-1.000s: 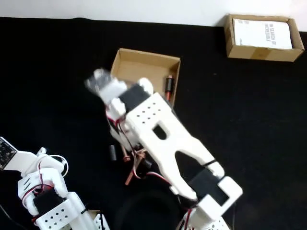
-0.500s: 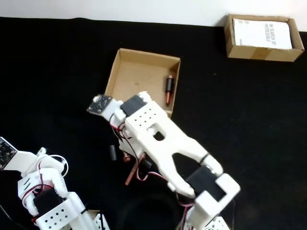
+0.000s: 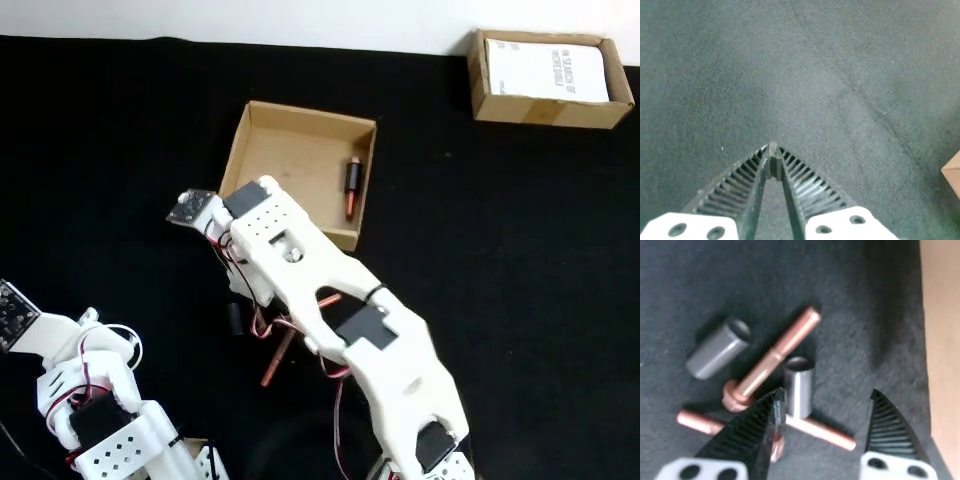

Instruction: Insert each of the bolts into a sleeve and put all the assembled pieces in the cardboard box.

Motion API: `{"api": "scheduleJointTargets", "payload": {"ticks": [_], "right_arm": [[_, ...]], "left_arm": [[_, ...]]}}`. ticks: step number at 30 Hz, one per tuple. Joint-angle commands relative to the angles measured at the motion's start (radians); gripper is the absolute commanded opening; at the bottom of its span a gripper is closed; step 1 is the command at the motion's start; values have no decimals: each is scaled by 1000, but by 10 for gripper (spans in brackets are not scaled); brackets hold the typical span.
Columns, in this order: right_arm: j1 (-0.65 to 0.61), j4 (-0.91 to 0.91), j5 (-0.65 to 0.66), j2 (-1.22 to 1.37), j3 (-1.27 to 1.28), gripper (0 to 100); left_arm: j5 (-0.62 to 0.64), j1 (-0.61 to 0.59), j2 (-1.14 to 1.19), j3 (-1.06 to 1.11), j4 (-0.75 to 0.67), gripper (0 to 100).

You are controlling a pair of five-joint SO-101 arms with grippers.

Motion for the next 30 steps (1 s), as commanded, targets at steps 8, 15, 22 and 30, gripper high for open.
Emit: {"api": "scheduleJointTargets", "payload": {"ticks": [8, 15, 22, 30], "right_arm": [[48, 22, 12, 116, -56, 238], [53, 39, -25, 168, -71, 0], [99, 199, -129, 61, -343, 7], [202, 229, -253, -265, -484, 7]], "left_arm": [[-9, 19, -8, 16, 5, 10], [-9, 19, -8, 16, 5, 10], [-9, 22, -2, 16, 2, 12], [-28, 64, -1, 16, 11, 13]]}}
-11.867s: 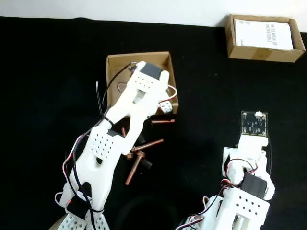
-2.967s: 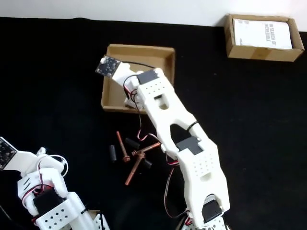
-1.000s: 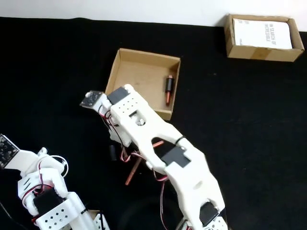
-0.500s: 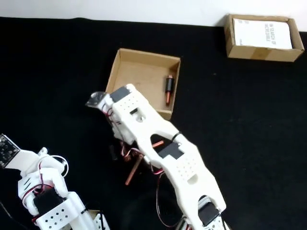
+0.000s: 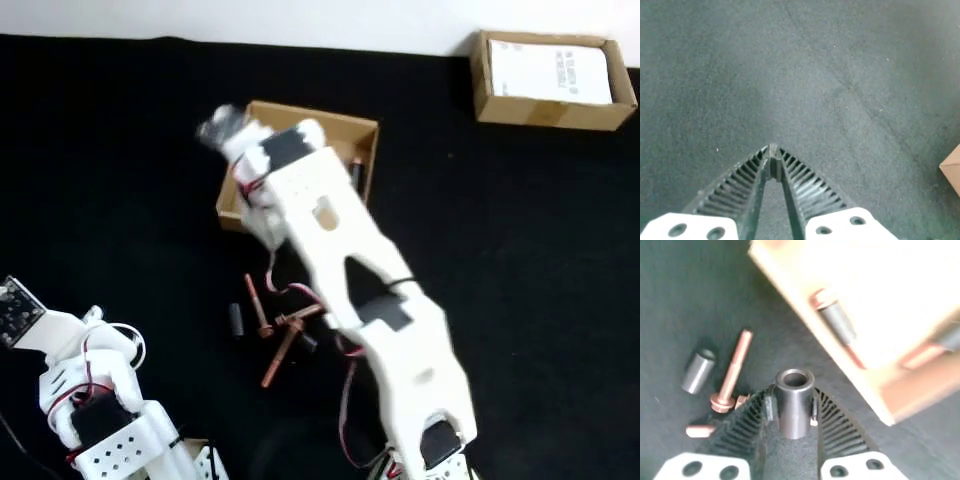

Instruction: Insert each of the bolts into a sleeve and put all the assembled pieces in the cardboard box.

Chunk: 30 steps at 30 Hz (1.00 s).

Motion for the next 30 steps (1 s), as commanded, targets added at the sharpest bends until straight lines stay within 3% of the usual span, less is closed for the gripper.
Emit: {"api": "scheduleJointTargets", "payload": {"ticks": [1, 7, 13, 21, 25, 30], "right_arm": [[70, 13, -68, -240, -51, 7], [220, 13, -124, -562, -12, 7], [367, 13, -189, -986, 361, 7], [392, 7, -315, -1560, 928, 7], [478, 8, -387, -1774, 1155, 7], [700, 7, -324, -1968, 1397, 7]], "left_arm": [[-51, 48, -1, 15, 32, 13], [-247, 142, -2, 15, 178, 13], [-247, 147, -2, 15, 186, 10], [-250, 150, -2, -12, 178, 10], [-250, 203, 19, -168, 196, 10], [-245, 387, 259, -460, 354, 10]]}}
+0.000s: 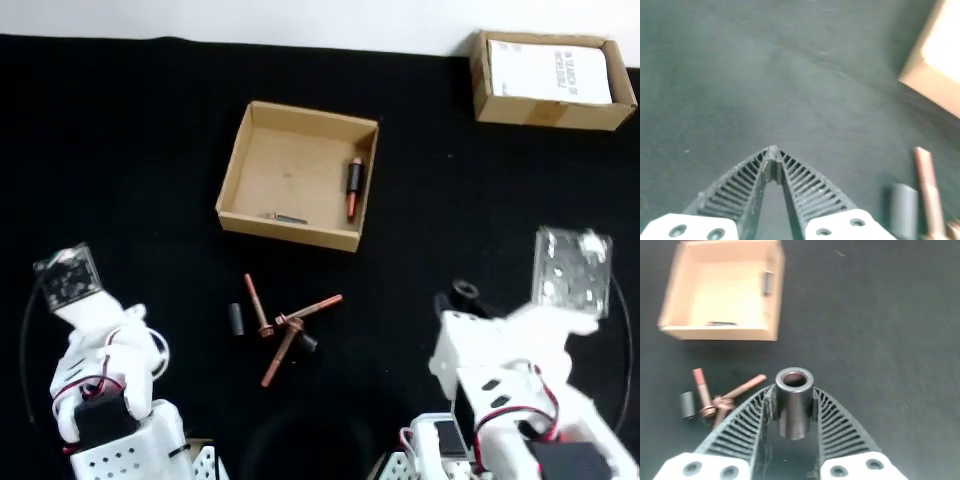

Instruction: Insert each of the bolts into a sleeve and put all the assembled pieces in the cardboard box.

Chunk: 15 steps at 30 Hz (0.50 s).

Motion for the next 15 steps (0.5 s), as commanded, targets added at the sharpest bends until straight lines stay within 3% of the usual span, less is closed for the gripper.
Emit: {"api": "scheduleJointTargets", "payload": {"ticks": [1, 7, 11, 15], "right_arm": [[170, 4, 87, -130, 140, 7], [412, -105, 206, -334, 348, 7], [489, -168, 232, -438, 464, 7], [506, -166, 232, -499, 553, 7]], "left_arm": [[-3, 154, 222, -252, 137, 10], [-3, 414, 673, -699, 511, 13], [0, 535, 825, -891, 543, 13], [15, 671, 921, -905, 543, 14]]}}
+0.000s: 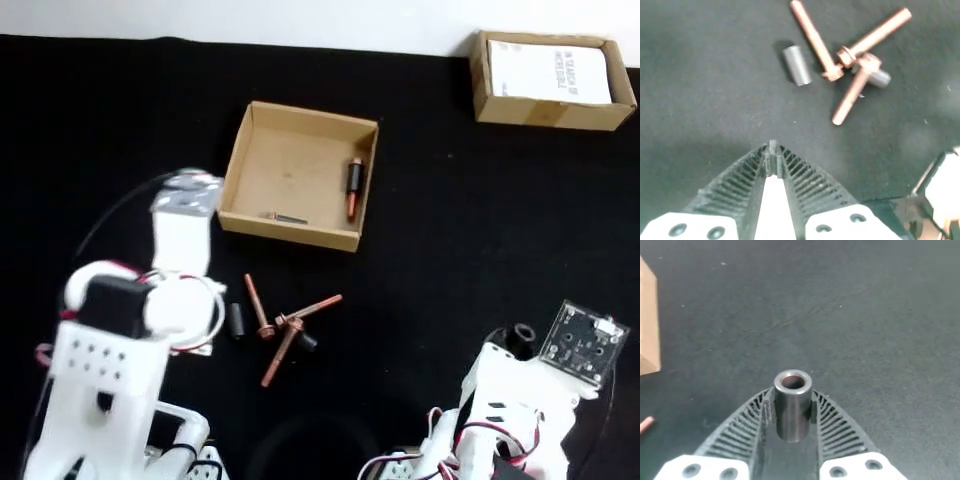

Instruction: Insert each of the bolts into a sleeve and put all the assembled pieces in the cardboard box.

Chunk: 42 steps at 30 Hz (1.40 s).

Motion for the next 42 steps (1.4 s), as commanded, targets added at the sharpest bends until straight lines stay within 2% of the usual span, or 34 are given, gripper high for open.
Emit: {"api": "scheduleJointTargets", "payload": {"ticks": [1, 4, 7, 13, 22, 33, 37, 42], "right_arm": [[36, -19, 11, -31, 48, 7], [67, -25, 12, -28, 59, 7], [68, -25, 14, -28, 58, 7], [71, -42, 98, -28, 61, 7], [105, -139, 103, -25, 70, 7], [108, -308, 103, -24, 160, 7], [108, -334, 103, -24, 177, 7], [108, -352, 98, -24, 182, 7]], "left_arm": [[54, 142, 85, -50, 14, 14], [190, 245, 143, -50, 12, 14], [255, 334, 216, -50, -20, 47], [298, 407, 357, -50, -69, 284], [295, 400, 549, -50, -196, 301], [285, 303, 763, -51, -330, 301], [183, 263, 800, -51, -354, 301], [153, 236, 834, -58, -400, 301]]}}
